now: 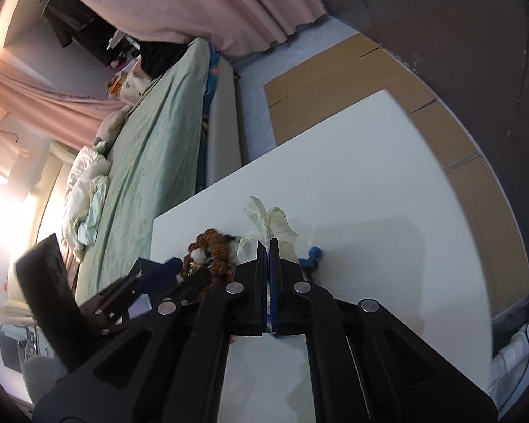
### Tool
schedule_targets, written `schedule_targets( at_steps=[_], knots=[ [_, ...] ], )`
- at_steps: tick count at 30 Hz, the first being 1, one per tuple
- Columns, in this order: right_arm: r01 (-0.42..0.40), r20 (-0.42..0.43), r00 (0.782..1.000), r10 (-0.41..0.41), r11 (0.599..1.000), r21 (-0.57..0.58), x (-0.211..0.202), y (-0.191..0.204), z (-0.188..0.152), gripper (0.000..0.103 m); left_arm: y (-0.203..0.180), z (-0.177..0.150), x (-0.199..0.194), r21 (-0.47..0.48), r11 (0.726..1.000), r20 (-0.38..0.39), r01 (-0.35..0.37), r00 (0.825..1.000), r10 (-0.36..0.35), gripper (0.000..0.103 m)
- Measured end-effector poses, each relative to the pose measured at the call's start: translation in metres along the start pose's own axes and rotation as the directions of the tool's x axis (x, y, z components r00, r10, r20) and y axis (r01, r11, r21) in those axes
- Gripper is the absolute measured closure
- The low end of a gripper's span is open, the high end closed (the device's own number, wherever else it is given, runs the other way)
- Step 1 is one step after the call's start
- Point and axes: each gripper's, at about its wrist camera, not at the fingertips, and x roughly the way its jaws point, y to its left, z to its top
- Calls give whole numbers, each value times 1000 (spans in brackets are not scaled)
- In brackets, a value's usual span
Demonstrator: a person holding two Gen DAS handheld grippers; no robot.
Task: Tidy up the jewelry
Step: 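Lift the white pouch with the right tool while the left tool grasps the brown bead bracelet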
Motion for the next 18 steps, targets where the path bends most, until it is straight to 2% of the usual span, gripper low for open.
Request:
schedule_targets(
  at_steps=[9,11,12,13,18],
  knots=[
    [-4,5,1000,4,1000,-13,-3,3,1,100,-6,-4,36,10,998,-77,-60,995,61,68],
    [-11,4,1000,11,1000,-24,-2,7,0,100,-6,-3,37,7,998,-70,-65,995,65,73],
    [-13,4,1000,13,1000,-29,-2,8,0,100,-6,-3,37,-1,999,-70,-53,996,53,82],
    [-15,5,1000,15,999,-35,-2,9,0,100,-5,-2,36,-10,998,-68,-57,996,57,86],
    [-14,5,1000,15,997,-71,-1,16,-1,100,-1,3,17,-23,998,-24,-56,998,55,87]
  ],
)
